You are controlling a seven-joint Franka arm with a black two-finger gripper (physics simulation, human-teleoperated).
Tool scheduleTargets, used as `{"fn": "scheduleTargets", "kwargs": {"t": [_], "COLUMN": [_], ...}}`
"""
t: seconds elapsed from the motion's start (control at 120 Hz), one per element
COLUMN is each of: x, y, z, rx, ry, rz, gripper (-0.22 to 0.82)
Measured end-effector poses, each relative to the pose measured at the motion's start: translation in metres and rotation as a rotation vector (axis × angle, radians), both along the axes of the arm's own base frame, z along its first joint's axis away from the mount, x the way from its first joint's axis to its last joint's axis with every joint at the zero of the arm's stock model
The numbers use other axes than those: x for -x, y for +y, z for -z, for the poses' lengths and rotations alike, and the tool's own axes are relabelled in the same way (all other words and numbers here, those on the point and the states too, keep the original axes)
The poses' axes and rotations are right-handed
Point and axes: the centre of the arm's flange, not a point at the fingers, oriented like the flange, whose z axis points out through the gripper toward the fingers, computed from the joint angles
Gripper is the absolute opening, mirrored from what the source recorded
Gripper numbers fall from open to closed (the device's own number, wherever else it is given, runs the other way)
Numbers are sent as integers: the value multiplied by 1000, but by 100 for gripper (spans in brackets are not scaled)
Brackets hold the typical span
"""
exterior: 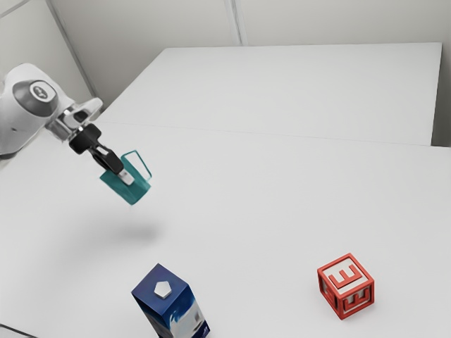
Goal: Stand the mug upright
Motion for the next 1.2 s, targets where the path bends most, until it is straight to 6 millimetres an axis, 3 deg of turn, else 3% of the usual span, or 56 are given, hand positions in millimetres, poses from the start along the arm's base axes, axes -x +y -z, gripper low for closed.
{"fn": "scheduleTargets", "kwargs": {"t": [0.15, 0.592, 0.725, 1.2], "x": [-12, -34, -34, -22], "y": [-32, -95, -108, -125], "z": [-8, -7, 4, 62], "rx": [-123, -423, -485, -573], "ry": [20, 9, 6, 10], "rz": [44, -2, -38, -215], "gripper": [-17, -17, -17, -17]}}
